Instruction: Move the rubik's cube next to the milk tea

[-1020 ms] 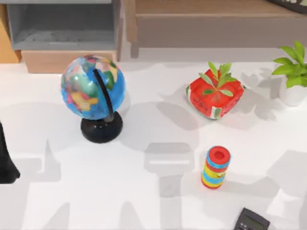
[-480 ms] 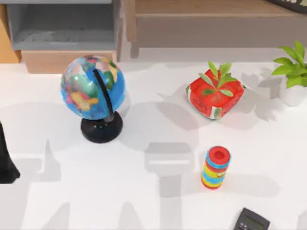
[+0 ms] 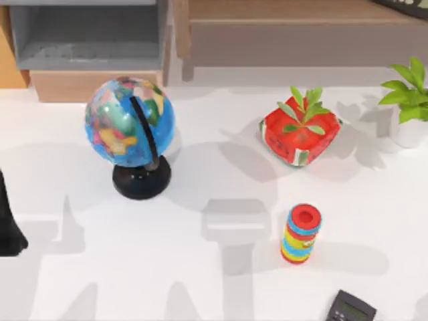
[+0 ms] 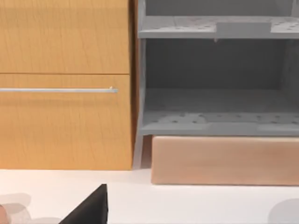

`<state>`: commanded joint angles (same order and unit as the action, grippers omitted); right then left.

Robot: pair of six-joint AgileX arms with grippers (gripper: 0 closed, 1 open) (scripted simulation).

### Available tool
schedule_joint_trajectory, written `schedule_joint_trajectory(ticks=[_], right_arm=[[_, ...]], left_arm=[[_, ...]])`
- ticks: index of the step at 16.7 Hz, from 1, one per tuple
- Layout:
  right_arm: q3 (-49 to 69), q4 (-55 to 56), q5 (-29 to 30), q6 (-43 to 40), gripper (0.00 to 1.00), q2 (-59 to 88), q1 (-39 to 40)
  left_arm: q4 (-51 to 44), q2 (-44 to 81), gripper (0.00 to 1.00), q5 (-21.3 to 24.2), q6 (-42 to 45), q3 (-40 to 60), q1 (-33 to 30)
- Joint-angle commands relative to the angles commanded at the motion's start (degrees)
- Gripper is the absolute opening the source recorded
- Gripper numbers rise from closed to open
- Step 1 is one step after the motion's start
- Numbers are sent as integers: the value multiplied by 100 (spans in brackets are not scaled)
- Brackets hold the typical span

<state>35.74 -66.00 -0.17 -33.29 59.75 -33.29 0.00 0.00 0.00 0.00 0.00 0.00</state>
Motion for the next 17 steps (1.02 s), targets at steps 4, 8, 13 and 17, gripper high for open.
schedule_joint_trajectory(ticks=[4,8,13,17], right_arm=[[104,-65,-199,-62,0,-140,9],[273,-271,-581,-235,0,-396,-72],[368,-391,-853,-408,0,-608,-210],[238,-236,-699,-386,0,-529,-237]], left_arm=[[0,0,100,0,0,0,0],[0,0,100,0,0,0,0],[0,0,100,0,0,0,0],[0,0,100,0,0,0,0]])
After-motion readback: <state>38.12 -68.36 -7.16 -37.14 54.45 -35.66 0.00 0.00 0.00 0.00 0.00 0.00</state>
